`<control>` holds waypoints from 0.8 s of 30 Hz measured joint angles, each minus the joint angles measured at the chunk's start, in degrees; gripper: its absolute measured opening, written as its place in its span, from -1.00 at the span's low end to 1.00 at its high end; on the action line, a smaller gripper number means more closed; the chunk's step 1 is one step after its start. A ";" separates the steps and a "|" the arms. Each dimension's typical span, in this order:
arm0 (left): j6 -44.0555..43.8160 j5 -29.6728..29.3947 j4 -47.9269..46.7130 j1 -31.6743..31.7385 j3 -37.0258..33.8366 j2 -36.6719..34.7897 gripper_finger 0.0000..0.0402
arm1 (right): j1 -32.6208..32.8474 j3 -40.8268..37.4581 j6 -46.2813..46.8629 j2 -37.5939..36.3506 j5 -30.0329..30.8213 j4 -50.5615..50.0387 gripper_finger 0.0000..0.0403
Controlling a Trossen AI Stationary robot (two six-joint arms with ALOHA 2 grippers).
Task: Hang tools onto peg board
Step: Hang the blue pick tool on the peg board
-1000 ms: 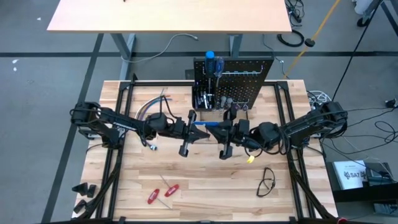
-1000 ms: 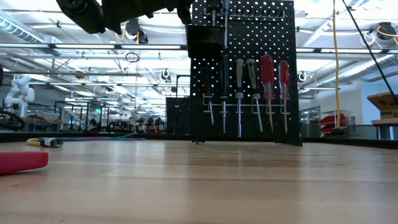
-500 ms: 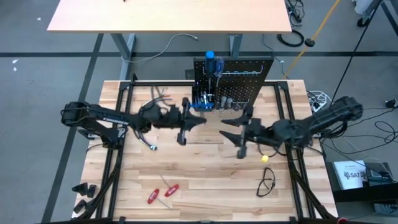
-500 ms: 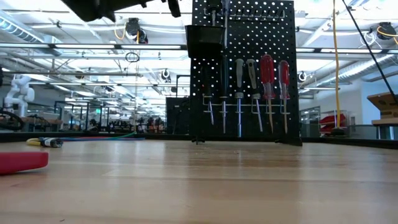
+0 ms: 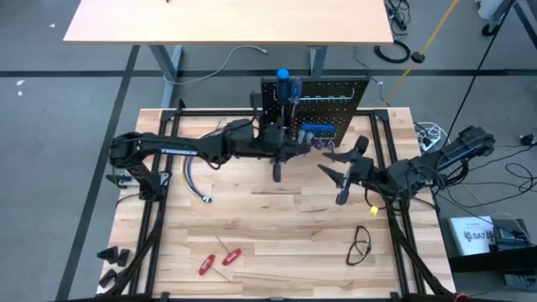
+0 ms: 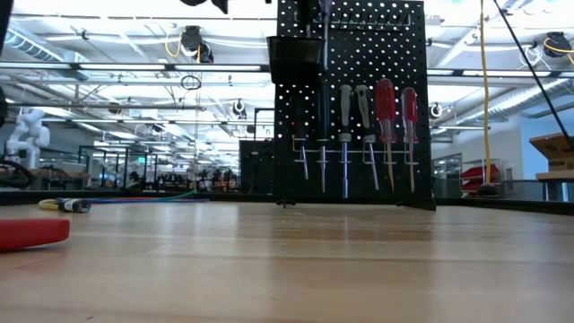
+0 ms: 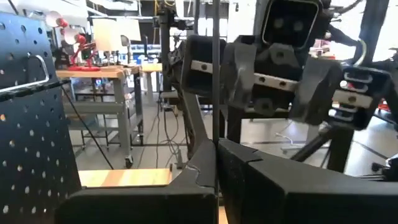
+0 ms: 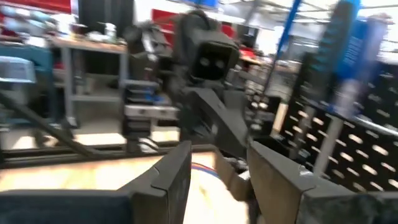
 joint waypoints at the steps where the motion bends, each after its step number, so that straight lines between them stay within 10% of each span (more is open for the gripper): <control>1: 0.01 -0.08 -0.07 0.24 0.63 0.72 -1.00 | 0.00 -0.79 -0.01 -0.68 1.21 0.03 -0.28; 18: -4.49 -4.35 1.42 6.22 1.57 4.84 -1.00 | -0.12 -6.56 -1.68 -9.28 2.99 0.64 -0.30; 24: -0.87 -15.85 2.07 2.75 1.57 5.99 -1.00 | -0.55 -6.87 -2.11 -9.25 3.25 1.08 -0.30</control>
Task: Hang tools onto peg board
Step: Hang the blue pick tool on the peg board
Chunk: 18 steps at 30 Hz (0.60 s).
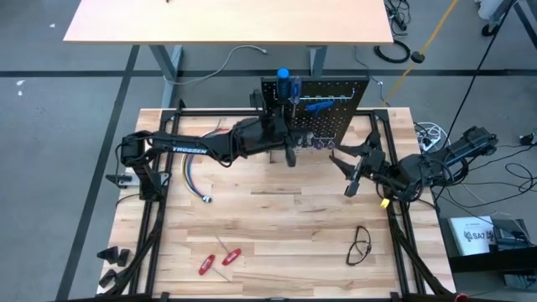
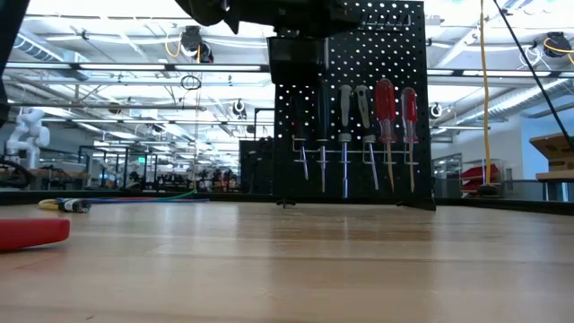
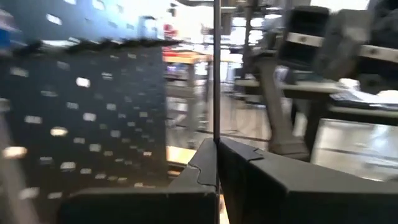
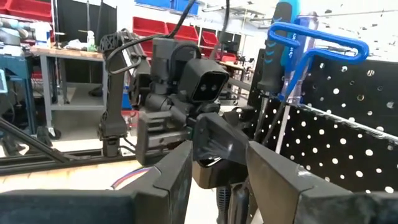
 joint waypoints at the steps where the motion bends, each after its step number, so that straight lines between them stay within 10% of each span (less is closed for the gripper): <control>1: 0.99 -1.85 0.15 -0.34 0.00 0.00 -1.00 | 0.00 0.00 0.00 0.00 -0.02 -0.03 -0.30; 18: 2.52 -10.81 2.40 0.51 0.00 0.00 -1.00 | 0.00 0.04 -0.04 0.02 -0.17 -0.15 -0.30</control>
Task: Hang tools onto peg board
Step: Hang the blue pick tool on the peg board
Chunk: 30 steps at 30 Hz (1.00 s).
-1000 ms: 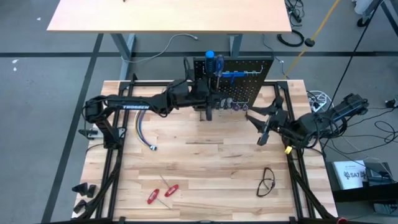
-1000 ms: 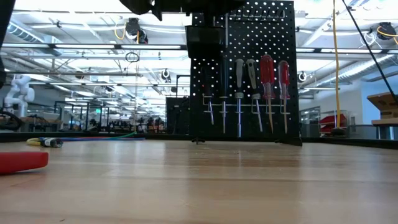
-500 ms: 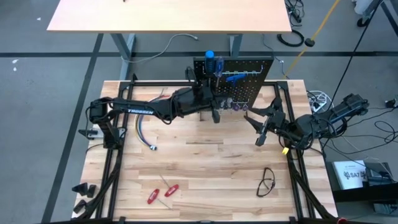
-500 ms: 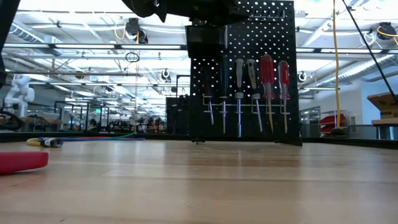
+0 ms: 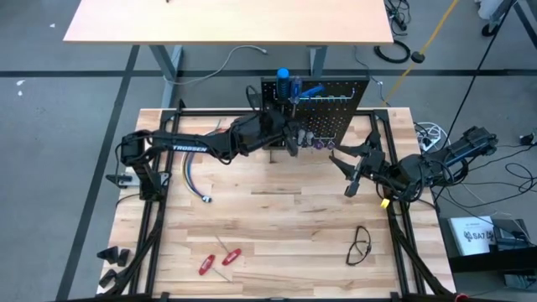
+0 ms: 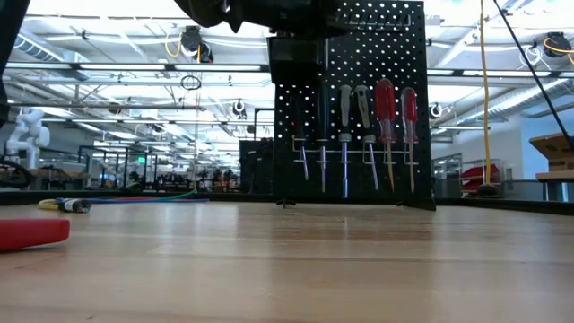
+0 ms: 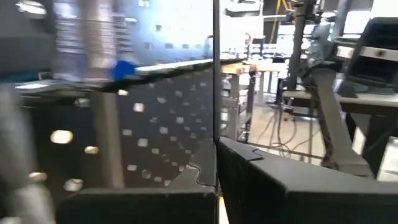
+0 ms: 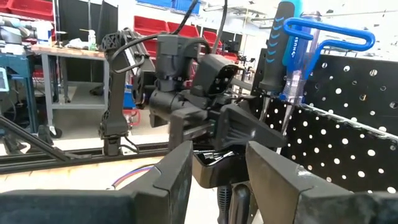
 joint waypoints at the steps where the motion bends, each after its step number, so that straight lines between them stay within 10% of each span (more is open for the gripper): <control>1: 0.00 -0.05 0.02 0.22 0.00 0.00 -1.00 | 0.00 0.00 0.00 0.00 0.00 0.00 -0.30; 30: -0.15 -1.12 -1.81 2.77 -0.02 0.20 -1.00 | -0.95 0.03 -1.88 1.40 -0.21 3.13 -0.30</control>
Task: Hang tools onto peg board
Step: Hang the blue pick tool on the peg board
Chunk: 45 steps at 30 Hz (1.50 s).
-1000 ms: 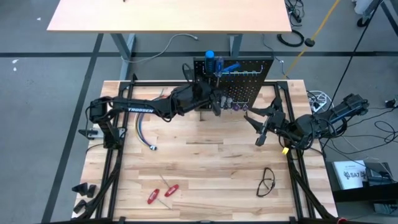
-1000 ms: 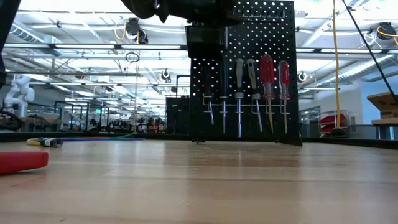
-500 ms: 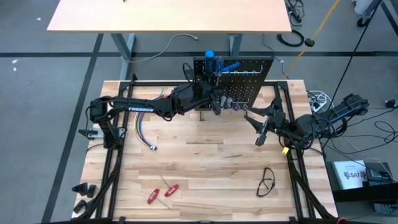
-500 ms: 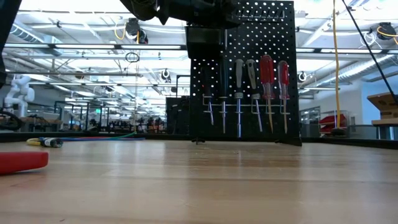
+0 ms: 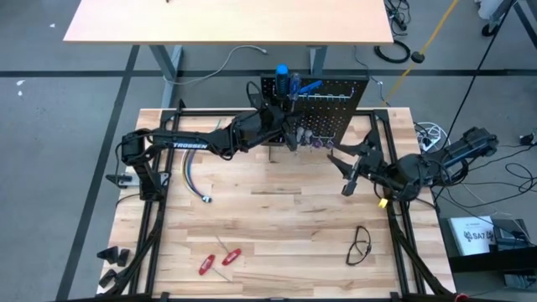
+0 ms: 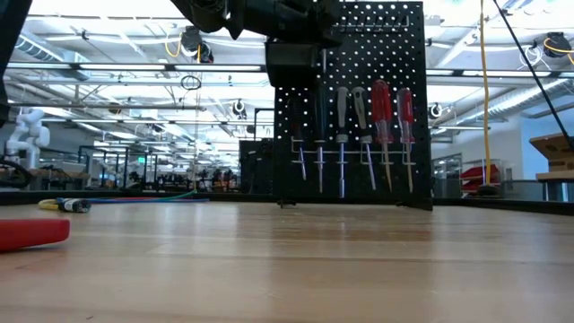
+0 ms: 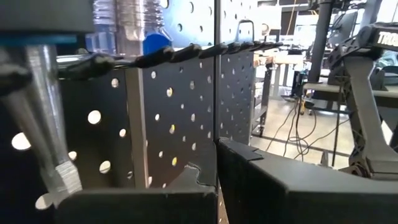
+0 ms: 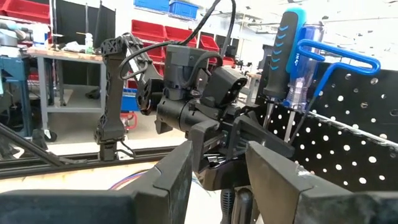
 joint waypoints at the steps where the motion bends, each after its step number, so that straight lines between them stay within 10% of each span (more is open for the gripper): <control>1: 0.02 -0.05 -0.10 0.00 0.00 0.00 -1.00 | -0.28 -0.01 -0.02 0.18 -0.01 0.13 -0.30; 45: 0.19 1.10 1.96 1.33 0.04 2.10 -0.71 | -1.33 0.01 -1.99 1.99 -3.02 3.79 -0.30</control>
